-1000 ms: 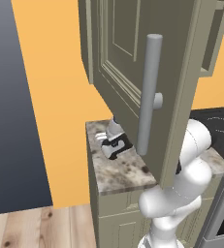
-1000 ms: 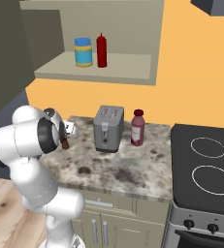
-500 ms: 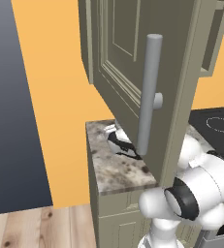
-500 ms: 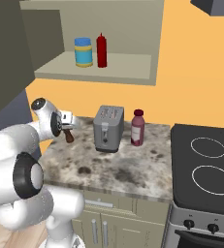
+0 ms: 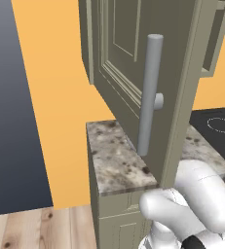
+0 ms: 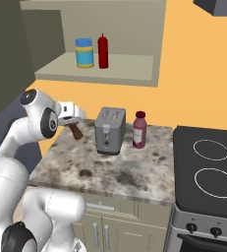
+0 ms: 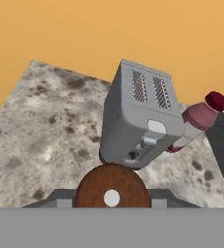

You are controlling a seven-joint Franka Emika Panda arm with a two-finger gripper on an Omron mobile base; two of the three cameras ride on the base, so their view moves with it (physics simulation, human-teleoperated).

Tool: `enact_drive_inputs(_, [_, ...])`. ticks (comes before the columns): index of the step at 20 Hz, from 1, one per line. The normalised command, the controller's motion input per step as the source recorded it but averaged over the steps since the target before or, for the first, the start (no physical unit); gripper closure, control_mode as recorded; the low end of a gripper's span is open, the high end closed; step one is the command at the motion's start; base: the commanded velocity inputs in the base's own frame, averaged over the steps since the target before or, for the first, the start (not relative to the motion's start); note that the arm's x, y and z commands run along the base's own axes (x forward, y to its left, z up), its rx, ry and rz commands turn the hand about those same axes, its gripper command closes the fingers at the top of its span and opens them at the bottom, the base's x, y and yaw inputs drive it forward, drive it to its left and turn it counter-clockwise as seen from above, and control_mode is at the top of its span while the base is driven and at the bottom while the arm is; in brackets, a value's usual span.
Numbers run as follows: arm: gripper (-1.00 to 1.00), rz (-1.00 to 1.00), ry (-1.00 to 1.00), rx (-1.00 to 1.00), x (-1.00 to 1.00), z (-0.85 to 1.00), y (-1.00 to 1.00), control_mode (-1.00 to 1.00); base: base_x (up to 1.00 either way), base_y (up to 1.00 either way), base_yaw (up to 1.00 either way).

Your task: There are various items on the counter. Only move the condiments/shakers into the cabinet.

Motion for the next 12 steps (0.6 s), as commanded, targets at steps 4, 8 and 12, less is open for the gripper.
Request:
enact_drive_inputs(4, [1.00,0.02,-0.17,0.00,-0.96,1.00,-0.76,-1.00,0.00,0.00,0.00])
enact_drive_inputs(8, [1.00,0.00,-0.18,0.00,-0.71,1.00,-0.80,-1.00,0.00,0.00,0.00])
enact_drive_inputs(12, [1.00,0.00,-0.03,0.00,-0.31,1.00,-0.78,-1.00,0.00,0.00,0.00])
